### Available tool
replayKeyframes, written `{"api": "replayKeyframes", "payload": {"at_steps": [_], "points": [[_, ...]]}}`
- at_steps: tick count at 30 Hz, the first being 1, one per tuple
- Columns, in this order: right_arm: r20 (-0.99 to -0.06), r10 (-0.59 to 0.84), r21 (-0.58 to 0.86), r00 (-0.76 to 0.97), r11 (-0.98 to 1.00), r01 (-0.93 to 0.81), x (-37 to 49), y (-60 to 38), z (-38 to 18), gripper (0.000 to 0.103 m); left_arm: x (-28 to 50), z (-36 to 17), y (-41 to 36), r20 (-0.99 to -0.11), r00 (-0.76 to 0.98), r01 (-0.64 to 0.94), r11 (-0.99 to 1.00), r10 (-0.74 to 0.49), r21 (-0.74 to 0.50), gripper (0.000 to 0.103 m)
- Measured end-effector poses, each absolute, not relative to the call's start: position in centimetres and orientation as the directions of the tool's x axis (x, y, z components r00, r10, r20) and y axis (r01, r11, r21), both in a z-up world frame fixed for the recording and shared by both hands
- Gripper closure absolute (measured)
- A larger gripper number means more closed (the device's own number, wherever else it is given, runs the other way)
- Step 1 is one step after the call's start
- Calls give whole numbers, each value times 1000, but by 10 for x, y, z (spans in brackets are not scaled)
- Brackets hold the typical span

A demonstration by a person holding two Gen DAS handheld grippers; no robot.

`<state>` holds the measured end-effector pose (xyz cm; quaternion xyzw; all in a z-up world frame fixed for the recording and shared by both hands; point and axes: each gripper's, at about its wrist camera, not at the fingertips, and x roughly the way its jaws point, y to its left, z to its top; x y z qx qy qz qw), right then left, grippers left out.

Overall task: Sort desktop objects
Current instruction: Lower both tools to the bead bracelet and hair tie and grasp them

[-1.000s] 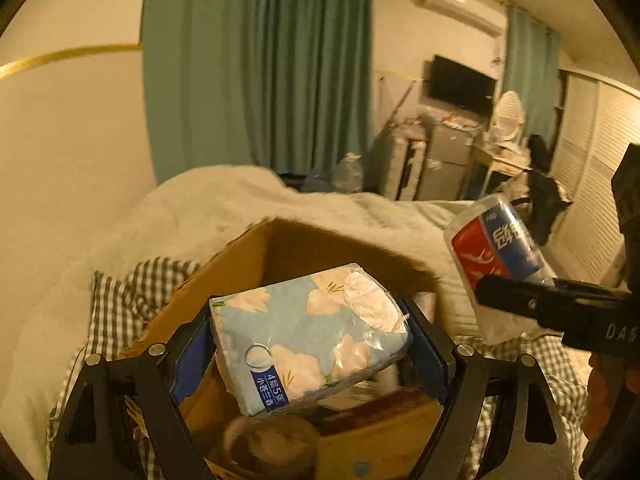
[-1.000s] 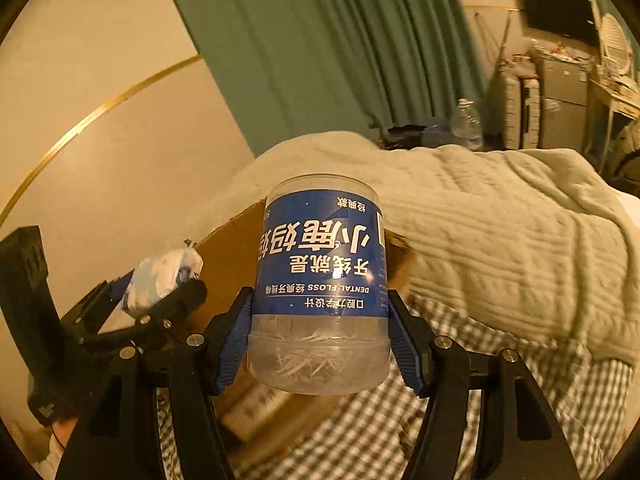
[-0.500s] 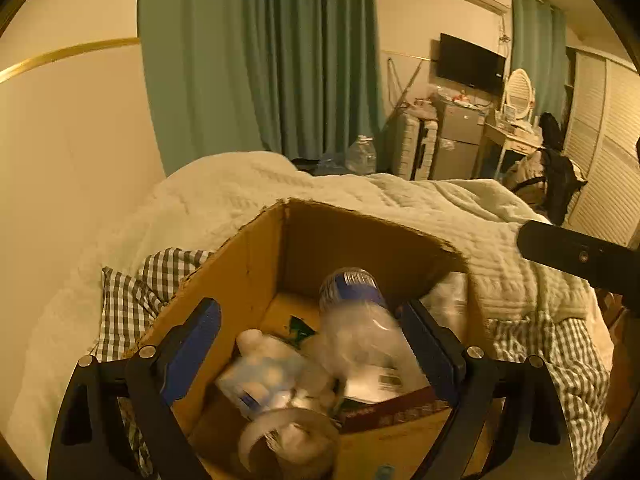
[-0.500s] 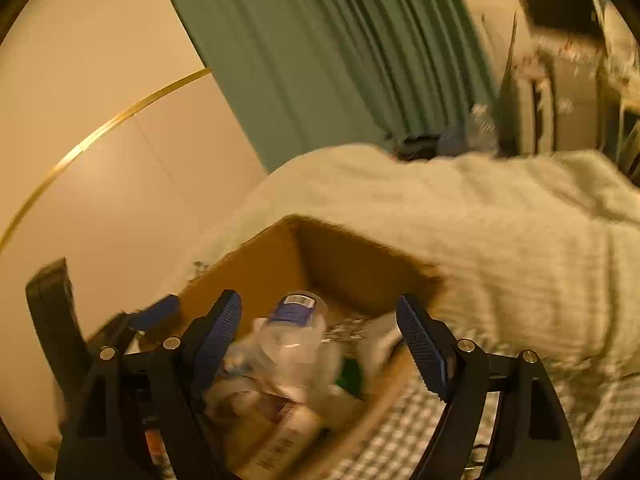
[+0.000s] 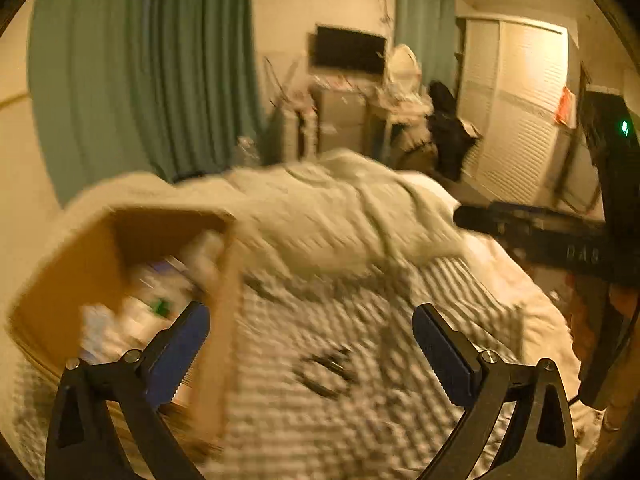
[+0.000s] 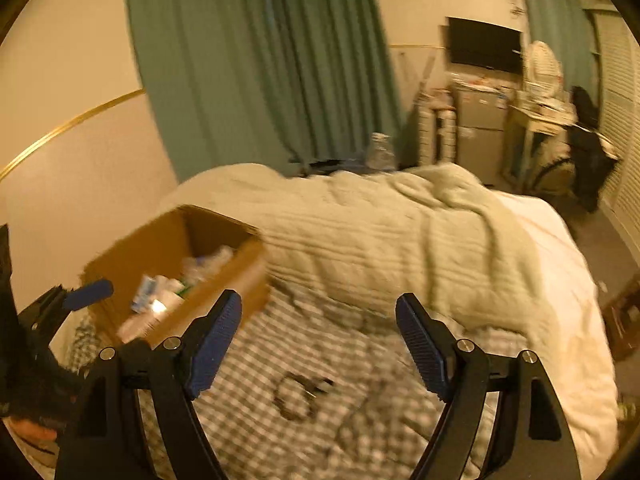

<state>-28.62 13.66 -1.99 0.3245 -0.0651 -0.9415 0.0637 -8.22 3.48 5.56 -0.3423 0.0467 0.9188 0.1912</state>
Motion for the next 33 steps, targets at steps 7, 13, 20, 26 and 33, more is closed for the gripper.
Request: {"api": "replayKeyframes", "payload": {"at_steps": [7, 13, 20, 26, 33], "points": [[-672, -71, 150, -737, -988, -42, -262, 187, -64, 28, -99, -38, 88, -784, -594, -343, -938, 179, 45, 0], [-729, -105, 155, -676, -988, -14, -287, 181, -113, 38, -135, -107, 78, -848, -529, -232, -967, 34, 106, 0], [-793, -199, 219, -576, -975, 36, -342, 156, -179, 40, -171, -148, 59, -889, -457, -169, -984, 31, 52, 0], [-842, -287, 289, -458, -955, 67, -385, 136, -229, 48, -184, -159, 55, -885, -462, -166, -985, 48, 33, 0], [-876, -372, 377, -308, -925, 46, -416, 122, -286, 53, -179, -161, 50, -879, -472, -178, -984, 60, 29, 7]]}}
